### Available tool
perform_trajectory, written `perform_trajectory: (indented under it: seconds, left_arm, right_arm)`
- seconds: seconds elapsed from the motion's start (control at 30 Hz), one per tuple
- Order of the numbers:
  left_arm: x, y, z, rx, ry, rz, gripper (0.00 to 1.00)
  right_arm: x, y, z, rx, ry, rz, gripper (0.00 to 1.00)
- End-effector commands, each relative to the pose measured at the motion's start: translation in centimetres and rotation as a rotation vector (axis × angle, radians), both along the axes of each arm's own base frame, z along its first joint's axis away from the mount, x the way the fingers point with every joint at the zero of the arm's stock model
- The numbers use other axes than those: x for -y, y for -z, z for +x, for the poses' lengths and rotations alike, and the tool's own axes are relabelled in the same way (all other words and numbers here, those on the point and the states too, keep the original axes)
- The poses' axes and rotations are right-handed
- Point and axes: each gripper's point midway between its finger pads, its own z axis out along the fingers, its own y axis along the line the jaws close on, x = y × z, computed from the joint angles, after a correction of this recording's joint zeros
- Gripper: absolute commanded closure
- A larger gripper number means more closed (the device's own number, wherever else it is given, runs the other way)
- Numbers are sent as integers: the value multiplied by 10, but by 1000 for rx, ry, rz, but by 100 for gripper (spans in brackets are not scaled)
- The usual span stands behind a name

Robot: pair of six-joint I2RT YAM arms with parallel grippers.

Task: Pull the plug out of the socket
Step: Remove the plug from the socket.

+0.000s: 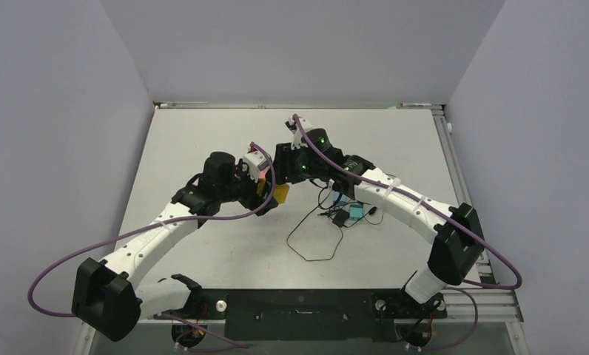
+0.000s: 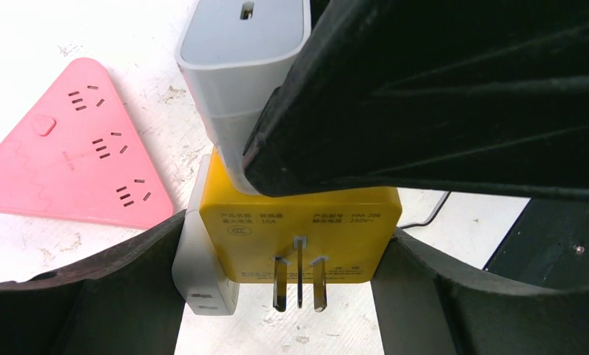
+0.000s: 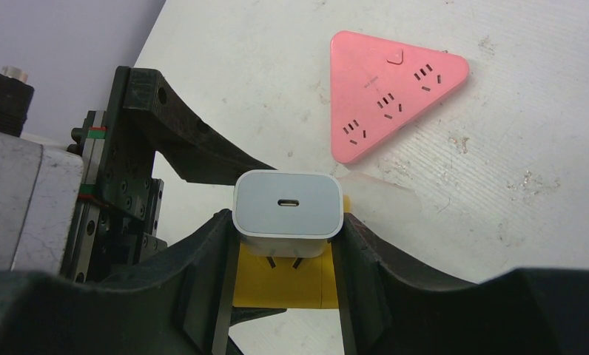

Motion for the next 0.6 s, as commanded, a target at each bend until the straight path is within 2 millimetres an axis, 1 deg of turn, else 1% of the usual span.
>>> perform_trajectory:
  seconds: [0.0,0.1,0.23,0.4,0.57]
  left_arm:
    - [27,-68,9,175,92,-151,100]
    - [25,-68,11,174,88,-145,100]
    - [20,-73,9,206,77,-141,100]
    - [15,-83,5,251,69,-150,100]
    - [14,-94,-9,288,84,-172,100]
  right_arm:
    - [-10,-15,4,39,-12,36,95]
    - [-2,-15,7,16,16,34,95]
    - [12,-25,7,-10,51,58,95]
    - [37,-37,13,-80,107,88,95]
    - [42,-38,9,-151,92,132,95]
